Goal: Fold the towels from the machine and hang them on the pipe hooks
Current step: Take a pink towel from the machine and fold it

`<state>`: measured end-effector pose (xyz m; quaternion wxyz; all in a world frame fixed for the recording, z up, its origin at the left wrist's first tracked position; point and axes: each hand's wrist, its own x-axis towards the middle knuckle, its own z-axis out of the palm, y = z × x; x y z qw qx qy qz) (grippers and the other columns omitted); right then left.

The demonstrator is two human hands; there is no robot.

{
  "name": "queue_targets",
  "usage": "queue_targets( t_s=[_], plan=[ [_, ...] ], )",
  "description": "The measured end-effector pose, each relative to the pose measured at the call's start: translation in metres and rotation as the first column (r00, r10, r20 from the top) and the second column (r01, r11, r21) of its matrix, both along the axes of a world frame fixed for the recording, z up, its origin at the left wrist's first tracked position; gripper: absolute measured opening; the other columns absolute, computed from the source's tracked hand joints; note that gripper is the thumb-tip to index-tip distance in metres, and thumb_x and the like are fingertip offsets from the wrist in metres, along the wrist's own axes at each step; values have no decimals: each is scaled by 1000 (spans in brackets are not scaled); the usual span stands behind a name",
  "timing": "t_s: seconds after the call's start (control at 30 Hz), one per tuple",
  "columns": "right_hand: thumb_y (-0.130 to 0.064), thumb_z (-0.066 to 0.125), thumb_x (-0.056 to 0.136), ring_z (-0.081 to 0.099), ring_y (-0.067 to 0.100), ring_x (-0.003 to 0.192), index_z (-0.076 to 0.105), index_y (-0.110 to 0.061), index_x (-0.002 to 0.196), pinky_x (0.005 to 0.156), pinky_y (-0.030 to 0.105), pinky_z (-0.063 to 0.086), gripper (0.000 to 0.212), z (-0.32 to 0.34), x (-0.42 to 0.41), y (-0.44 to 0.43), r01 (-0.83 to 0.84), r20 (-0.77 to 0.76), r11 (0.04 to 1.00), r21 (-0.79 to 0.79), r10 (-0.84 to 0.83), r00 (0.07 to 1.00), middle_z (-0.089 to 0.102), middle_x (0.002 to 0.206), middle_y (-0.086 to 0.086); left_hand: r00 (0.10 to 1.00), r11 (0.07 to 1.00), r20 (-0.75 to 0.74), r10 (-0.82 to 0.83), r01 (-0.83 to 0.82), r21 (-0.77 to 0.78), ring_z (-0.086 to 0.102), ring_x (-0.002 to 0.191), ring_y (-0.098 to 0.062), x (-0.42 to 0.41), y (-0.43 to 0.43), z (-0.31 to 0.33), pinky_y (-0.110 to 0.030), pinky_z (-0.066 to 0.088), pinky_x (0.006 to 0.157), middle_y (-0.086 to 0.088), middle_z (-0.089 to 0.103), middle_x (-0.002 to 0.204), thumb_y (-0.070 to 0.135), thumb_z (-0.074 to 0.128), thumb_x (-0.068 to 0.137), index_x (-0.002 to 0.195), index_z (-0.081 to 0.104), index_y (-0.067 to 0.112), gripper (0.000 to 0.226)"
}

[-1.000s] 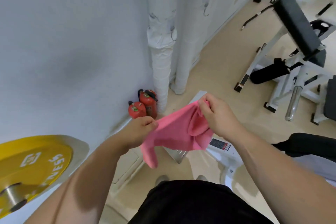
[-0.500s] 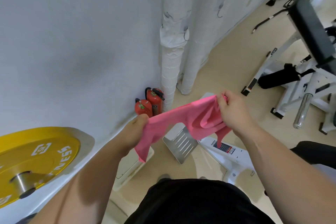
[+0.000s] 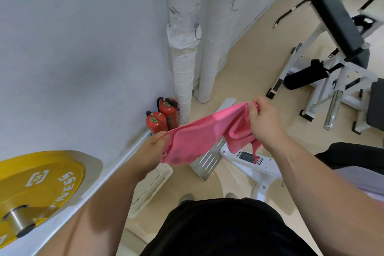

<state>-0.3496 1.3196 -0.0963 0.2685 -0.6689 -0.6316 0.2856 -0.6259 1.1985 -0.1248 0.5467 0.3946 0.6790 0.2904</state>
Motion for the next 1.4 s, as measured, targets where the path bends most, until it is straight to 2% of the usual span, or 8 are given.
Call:
queue_targets(
  t_s=[0.2, 0.5, 0.73, 0.87, 0.97, 1.1, 1.27, 1.4],
  plan=[
    [-11, 55, 96, 54, 7, 62, 62, -18, 74, 53, 11, 36, 24, -10, 4, -10, 32, -19, 998, -57, -33, 999, 60, 66, -7, 982, 982, -73, 172, -165, 91, 43, 69, -21, -5, -2, 2, -38, 34, 68, -6, 48, 71, 29, 57, 88, 84, 62, -3, 33],
    [-11, 55, 97, 68, 13, 78, 70, -19, 103, 75, 32, 56, 18, 15, -64, -61, -279, -495, 939, -204, 147, 857, 75, 90, 4, 965, 970, 197, 175, -203, 135, 56, 72, -16, 39, 3, 28, -39, 52, 76, -5, 65, 76, 31, 57, 98, 86, 68, 6, 30],
    [-14, 57, 88, 67, 36, 69, 60, -31, 107, 72, 54, 57, 25, 22, -74, -75, -346, -514, 929, -131, 235, 825, 73, 80, 14, 936, 920, 259, 239, -304, 247, 69, 77, -39, 56, -6, 35, -52, 60, 78, -14, 74, 79, 28, 67, 92, 82, 74, 12, 19],
    [-8, 53, 88, 67, 32, 72, 71, -22, 97, 77, 57, 57, 24, 25, -77, -77, -342, -552, 923, -174, 197, 811, 70, 78, 13, 875, 863, 286, 391, -457, 218, 62, 63, -8, 62, -11, 41, -24, 52, 60, 5, 70, 67, 6, 69, 92, 88, 77, 6, 9],
    [-3, 46, 90, 69, 28, 87, 74, -25, 98, 82, 40, 59, 36, 26, -76, -75, -377, -510, 907, -190, 237, 827, 73, 91, 10, 834, 831, 319, 451, -522, 190, 70, 84, -27, 56, -11, 37, -46, 59, 87, -8, 77, 90, 8, 70, 91, 94, 80, 11, 11],
    [1, 56, 90, 59, 8, 65, 75, -19, 94, 63, 17, 48, 28, 32, -78, -77, -435, -450, 889, -140, 334, 828, 70, 75, 5, 838, 828, 335, 430, -514, 223, 67, 101, -43, 54, -12, 39, -60, 53, 96, -19, 74, 99, 18, 72, 92, 93, 81, 16, 9],
    [-8, 72, 84, 59, 2, 94, 76, -25, 85, 80, 11, 42, 17, 25, -78, -72, -483, -317, 876, -12, 454, 833, 59, 101, -14, 877, 862, 308, 369, -447, 238, 71, 96, -35, 49, -15, 42, -50, 57, 90, -13, 77, 93, 14, 70, 93, 86, 81, 15, 12],
    [-9, 73, 84, 67, 11, 86, 73, -30, 82, 82, 31, 52, 22, 29, -76, -68, -565, -293, 825, -23, 534, 793, 73, 84, -13, 921, 890, 212, 327, -376, 259, 71, 79, -11, 38, -15, 49, -28, 56, 73, 0, 78, 84, 11, 71, 92, 79, 81, 20, 19]
  ],
)
